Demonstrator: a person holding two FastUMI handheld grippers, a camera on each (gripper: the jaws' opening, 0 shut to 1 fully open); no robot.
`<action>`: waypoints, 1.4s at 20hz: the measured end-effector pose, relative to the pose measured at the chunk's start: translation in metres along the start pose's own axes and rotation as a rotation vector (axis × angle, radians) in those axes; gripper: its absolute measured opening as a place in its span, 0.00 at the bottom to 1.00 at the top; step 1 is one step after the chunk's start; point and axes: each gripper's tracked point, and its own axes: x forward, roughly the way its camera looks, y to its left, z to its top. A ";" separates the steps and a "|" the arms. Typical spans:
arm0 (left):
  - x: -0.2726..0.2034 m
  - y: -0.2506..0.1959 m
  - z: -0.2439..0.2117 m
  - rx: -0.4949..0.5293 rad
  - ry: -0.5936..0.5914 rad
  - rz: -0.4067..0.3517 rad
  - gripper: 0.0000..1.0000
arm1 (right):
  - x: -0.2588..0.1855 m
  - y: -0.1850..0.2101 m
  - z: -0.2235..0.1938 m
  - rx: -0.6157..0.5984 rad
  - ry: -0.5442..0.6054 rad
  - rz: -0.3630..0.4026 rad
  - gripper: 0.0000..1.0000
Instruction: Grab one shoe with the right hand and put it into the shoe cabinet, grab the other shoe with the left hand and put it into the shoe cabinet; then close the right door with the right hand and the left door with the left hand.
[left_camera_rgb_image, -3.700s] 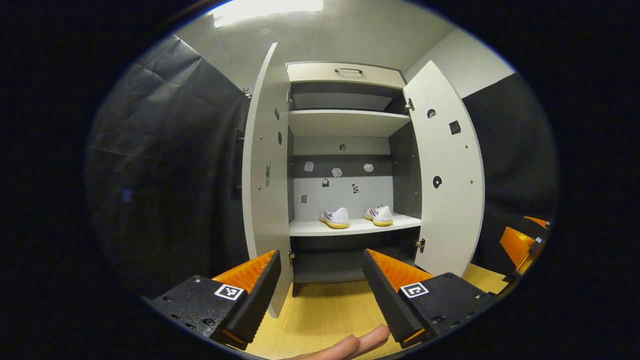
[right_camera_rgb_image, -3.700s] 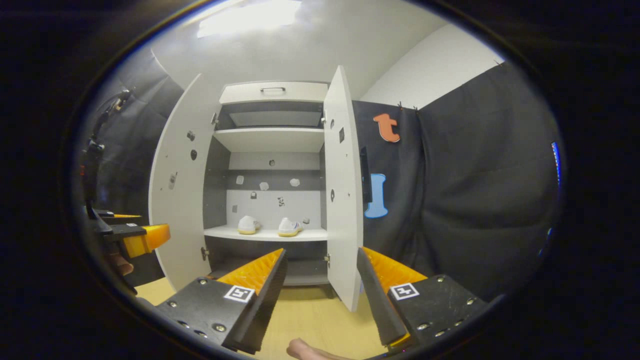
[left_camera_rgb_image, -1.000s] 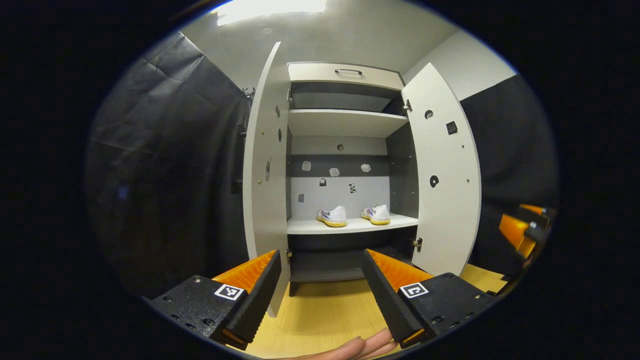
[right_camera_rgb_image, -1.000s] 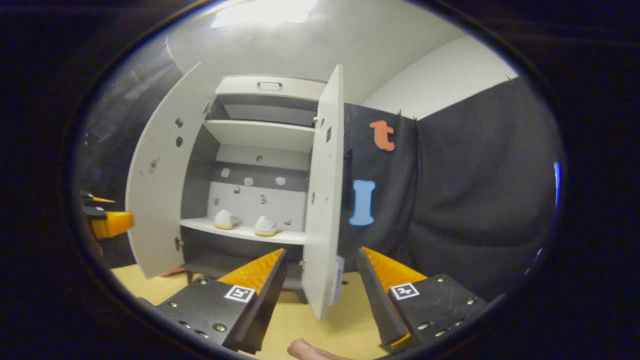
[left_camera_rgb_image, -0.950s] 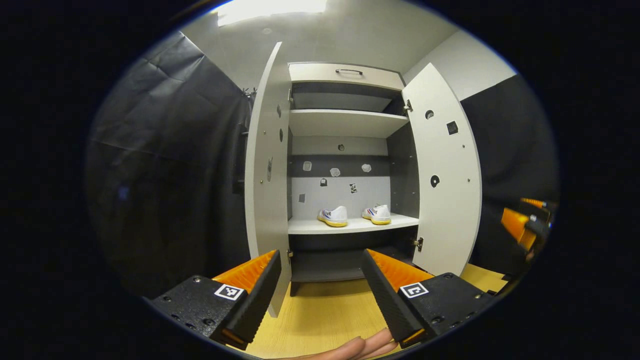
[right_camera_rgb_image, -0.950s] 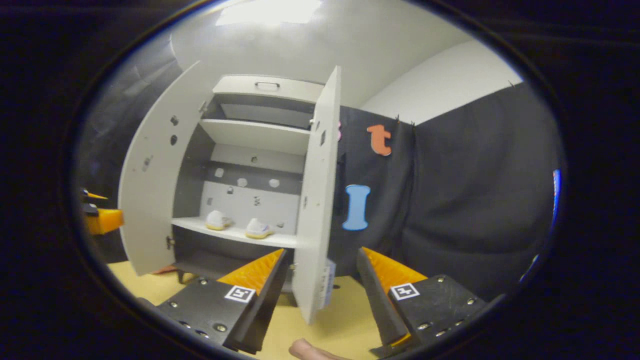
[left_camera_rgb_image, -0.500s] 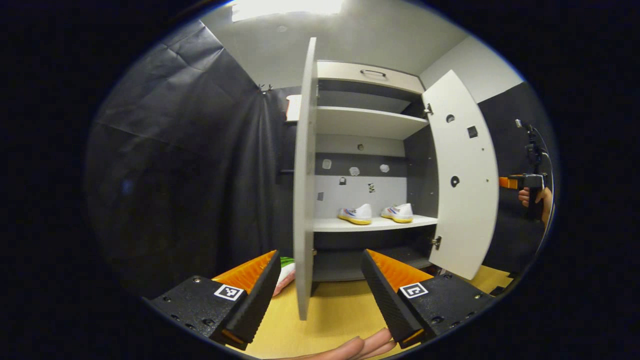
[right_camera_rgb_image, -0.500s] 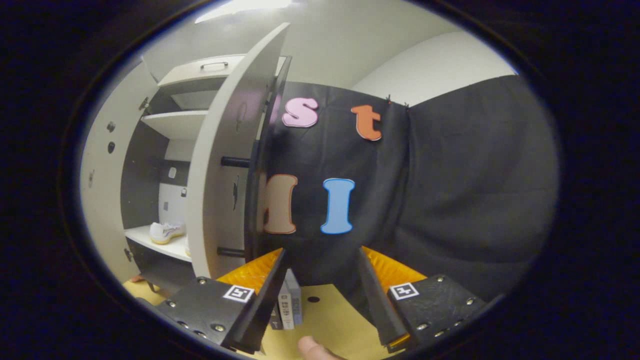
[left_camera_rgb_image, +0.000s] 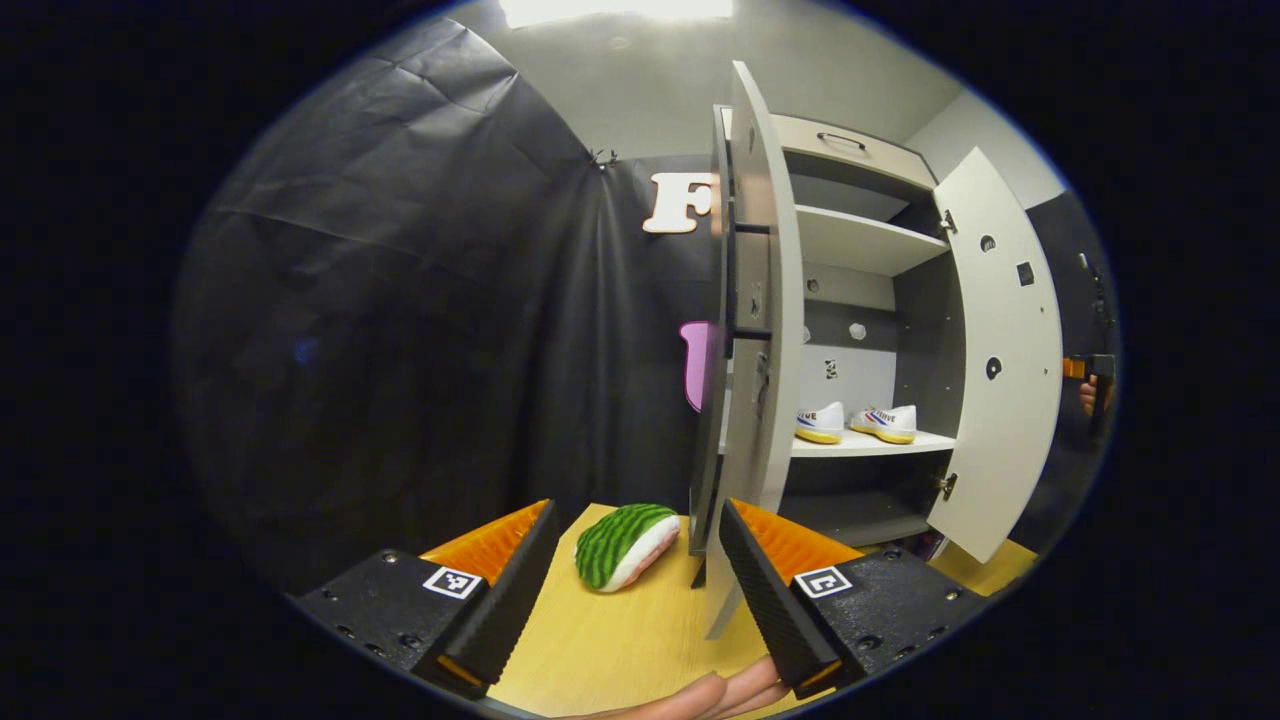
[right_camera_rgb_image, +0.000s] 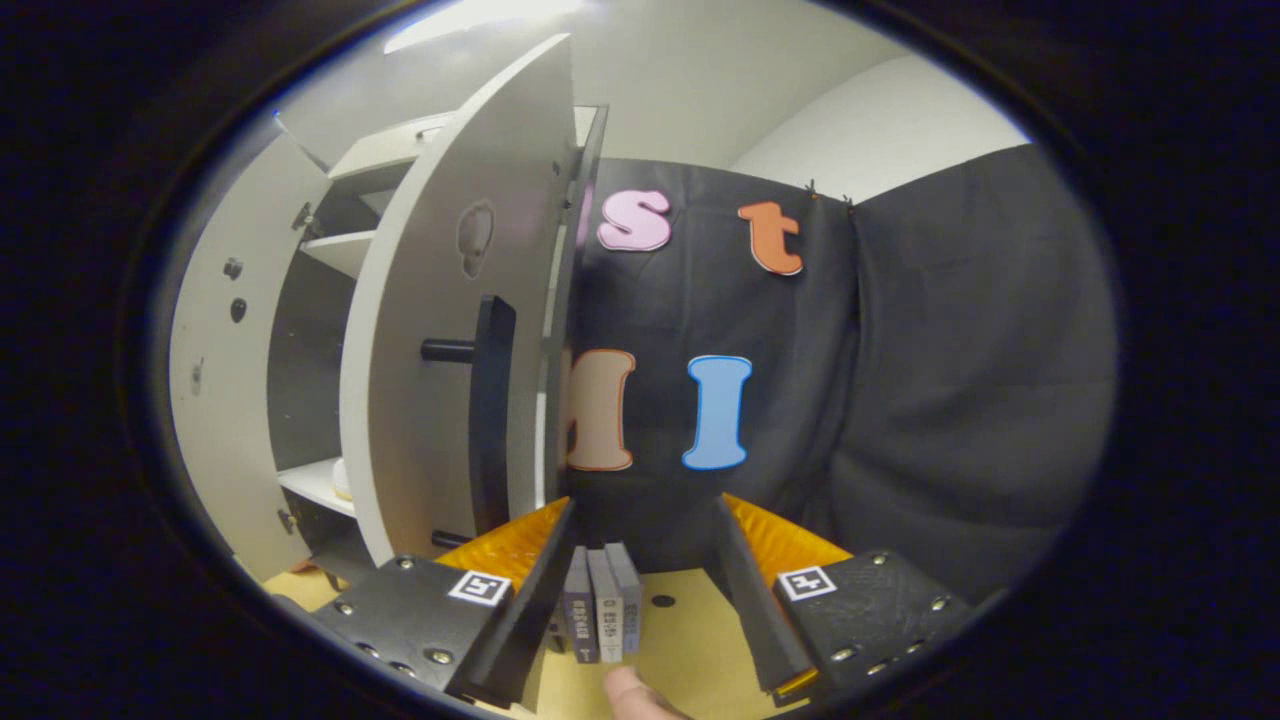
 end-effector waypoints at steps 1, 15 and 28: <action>0.001 0.002 0.001 0.001 0.000 0.003 0.98 | 0.000 0.014 -0.002 0.010 0.005 0.033 0.82; 0.068 0.025 0.052 0.021 0.001 0.045 0.98 | -0.028 0.126 -0.011 -0.028 -0.048 0.177 0.90; 0.119 -0.024 0.050 0.032 0.143 -0.062 0.96 | -0.141 0.145 -0.086 0.126 -0.037 0.244 0.91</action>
